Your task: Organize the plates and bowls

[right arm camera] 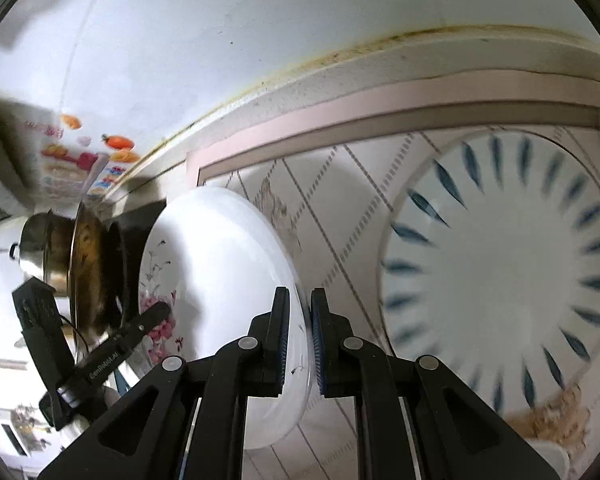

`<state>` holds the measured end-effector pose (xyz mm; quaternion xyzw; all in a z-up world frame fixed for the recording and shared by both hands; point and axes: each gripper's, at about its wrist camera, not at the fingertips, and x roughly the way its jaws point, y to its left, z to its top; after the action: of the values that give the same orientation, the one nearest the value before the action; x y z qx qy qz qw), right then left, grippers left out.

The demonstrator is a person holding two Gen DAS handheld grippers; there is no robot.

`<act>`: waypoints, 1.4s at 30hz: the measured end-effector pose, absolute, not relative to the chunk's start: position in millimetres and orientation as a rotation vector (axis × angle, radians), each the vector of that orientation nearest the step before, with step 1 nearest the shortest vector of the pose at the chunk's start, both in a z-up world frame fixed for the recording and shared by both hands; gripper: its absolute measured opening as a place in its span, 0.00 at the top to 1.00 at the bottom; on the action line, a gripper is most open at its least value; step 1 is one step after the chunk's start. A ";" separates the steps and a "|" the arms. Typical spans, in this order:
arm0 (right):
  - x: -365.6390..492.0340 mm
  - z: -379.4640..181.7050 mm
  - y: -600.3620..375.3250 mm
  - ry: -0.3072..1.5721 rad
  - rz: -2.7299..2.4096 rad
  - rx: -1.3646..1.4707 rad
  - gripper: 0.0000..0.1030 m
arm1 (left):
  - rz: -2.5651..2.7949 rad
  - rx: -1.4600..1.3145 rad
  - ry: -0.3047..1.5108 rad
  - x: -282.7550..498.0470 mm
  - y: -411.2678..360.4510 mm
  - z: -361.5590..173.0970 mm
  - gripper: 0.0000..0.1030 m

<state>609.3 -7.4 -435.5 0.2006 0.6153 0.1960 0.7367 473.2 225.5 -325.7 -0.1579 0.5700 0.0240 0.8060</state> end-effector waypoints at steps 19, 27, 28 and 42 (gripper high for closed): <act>442.1 -422.1 -168.3 1.342 0.316 0.472 0.88 | -0.164 -0.189 1.278 391.6 75.1 -328.6 0.83; 418.9 -447.4 -203.7 1.347 0.246 0.512 0.88 | -0.196 -0.127 1.344 385.7 38.8 -354.0 0.83; 417.3 -450.3 -206.5 1.347 0.237 0.517 0.88 | -0.198 -0.125 1.351 385.6 36.5 -356.8 0.83; 404.2 -479.4 -223.1 1.367 0.206 0.548 0.88 | -0.193 -0.042 1.391 383.7 10.1 -381.6 0.80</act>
<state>404.2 -223.1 -479.4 0.2496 0.6223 0.0939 0.7359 383.7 10.1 -381.6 -0.0191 0.6397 -0.0889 0.7632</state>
